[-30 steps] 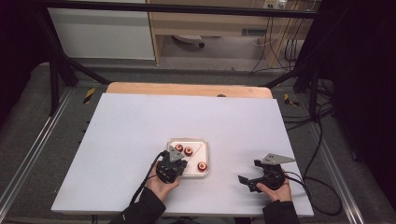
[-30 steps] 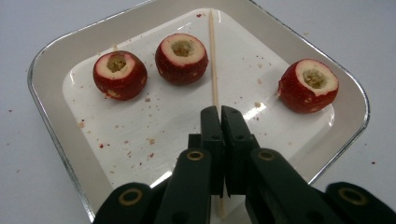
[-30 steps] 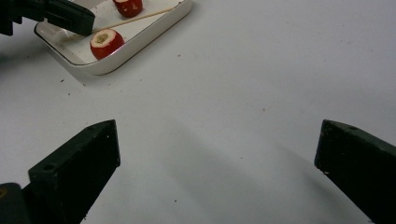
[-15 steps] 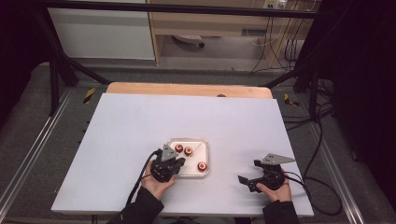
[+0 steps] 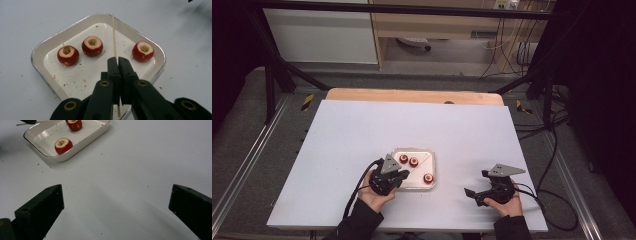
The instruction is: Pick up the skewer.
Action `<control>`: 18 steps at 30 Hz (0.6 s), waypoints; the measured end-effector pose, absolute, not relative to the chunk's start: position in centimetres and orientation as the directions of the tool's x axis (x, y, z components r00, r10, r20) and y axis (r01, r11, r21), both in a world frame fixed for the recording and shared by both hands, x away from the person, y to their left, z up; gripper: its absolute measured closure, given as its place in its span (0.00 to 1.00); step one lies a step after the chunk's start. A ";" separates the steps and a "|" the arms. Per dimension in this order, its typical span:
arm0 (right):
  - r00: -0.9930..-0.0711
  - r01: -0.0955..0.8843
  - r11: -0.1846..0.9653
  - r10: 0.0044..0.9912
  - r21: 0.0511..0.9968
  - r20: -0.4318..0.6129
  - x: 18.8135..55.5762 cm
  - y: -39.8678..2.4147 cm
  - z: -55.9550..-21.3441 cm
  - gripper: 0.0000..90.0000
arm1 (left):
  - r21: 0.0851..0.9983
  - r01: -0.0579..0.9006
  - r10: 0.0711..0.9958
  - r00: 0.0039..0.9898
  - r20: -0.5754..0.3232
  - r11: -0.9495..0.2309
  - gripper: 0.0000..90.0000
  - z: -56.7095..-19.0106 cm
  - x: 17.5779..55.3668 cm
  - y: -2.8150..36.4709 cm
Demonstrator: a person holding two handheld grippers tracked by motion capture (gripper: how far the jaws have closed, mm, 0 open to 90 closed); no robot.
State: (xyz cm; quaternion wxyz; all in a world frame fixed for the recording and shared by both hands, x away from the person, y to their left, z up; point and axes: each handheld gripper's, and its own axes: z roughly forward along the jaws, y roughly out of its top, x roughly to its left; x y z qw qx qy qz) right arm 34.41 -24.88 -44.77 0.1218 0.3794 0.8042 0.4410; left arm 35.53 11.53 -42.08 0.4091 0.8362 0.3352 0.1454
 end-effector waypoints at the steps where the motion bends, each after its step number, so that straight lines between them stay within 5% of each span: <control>1: -0.684 0.502 0.327 0.717 0.801 0.136 34.4 -24.7 -44.7 0.01 | 0.782 0.437 0.671 0.741 -0.032 -0.445 0.98 -42.0 35.6 11.6; 18: -0.747 0.404 0.482 0.664 0.778 -0.025 34.3 -20.6 -43.4 0.02 | 0.754 0.412 0.603 0.797 -0.027 -0.511 0.98 -40.9 35.8 13.3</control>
